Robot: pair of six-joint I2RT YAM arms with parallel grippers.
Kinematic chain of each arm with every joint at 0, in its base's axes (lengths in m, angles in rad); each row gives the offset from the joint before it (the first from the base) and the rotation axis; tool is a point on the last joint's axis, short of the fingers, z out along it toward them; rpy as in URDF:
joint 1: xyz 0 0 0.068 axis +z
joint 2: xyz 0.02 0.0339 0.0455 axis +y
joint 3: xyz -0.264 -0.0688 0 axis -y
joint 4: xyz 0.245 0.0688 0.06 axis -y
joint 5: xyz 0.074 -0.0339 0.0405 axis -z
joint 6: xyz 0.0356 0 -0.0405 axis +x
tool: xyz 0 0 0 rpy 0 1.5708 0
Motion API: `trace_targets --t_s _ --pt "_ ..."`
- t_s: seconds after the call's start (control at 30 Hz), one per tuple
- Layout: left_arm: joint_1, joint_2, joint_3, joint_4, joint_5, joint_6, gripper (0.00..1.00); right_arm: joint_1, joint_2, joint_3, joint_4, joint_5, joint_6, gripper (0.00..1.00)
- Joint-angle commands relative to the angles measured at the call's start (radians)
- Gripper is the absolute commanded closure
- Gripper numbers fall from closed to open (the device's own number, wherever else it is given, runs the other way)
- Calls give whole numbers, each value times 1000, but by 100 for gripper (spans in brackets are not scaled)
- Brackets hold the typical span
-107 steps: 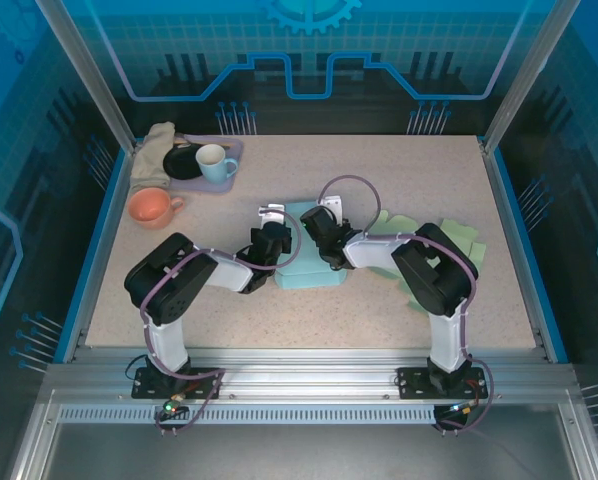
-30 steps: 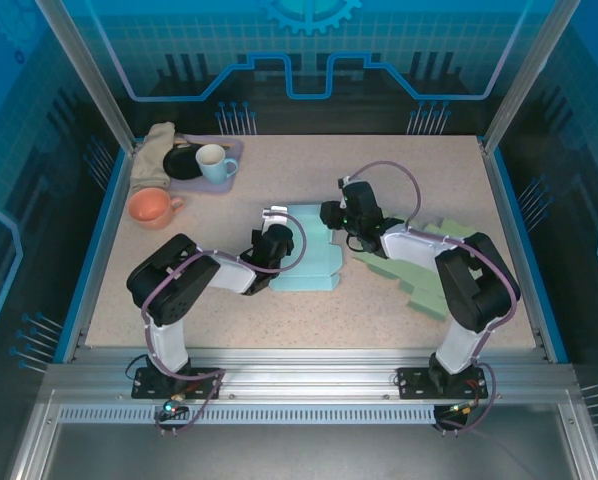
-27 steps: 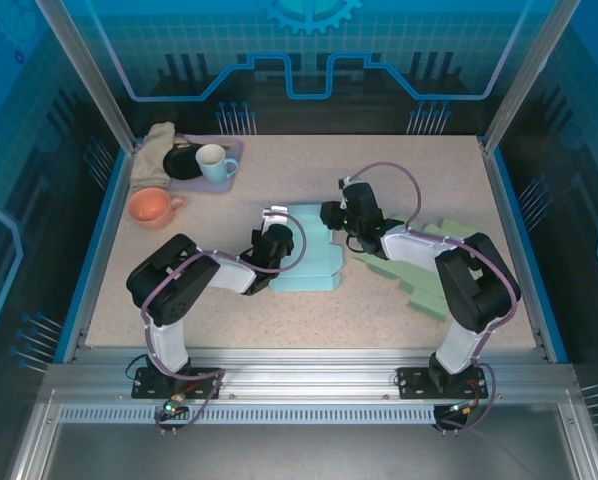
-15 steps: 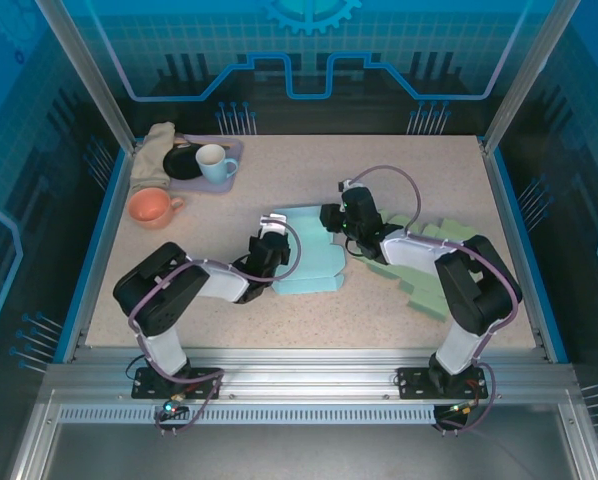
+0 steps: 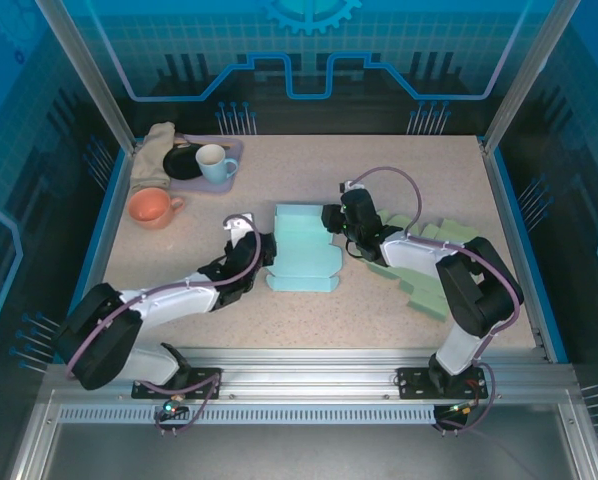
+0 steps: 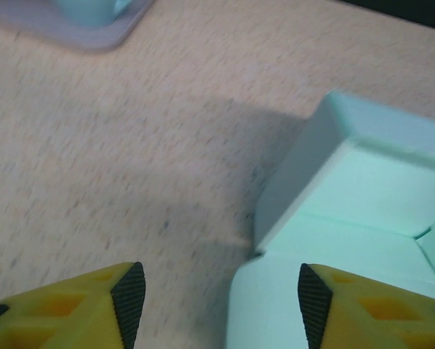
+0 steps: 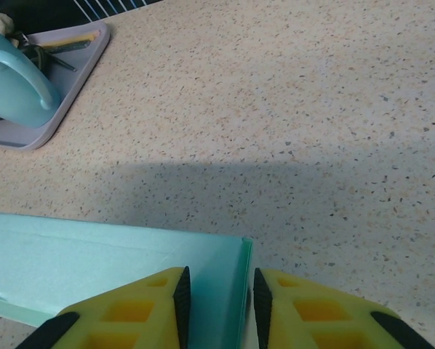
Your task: Fold the paper box
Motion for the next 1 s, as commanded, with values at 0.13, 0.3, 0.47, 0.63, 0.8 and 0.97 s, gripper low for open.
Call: trace_targets --t_s 0.13,0.3,0.47,0.63,0.8,0.97 --pt "-6 -8 -111 -158 217 -276 35 2 24 -30 -109 48 22 69" --pt "-7 34 -205 20 322 -327 35 2 19 -38 -108 53 20 69" --pt "-10 14 -240 102 390 -351 37 0 11 -41 -114 58 16 69" --pt "-19 -151 -266 18 360 -373 37 0 0 -47 -115 69 14 69" --pt "-54 -390 -307 -70 326 -380 37 -3 8 -46 -115 80 21 69" --pt "-105 -438 -310 -89 318 -371 36 -5 24 -44 -108 82 37 69"
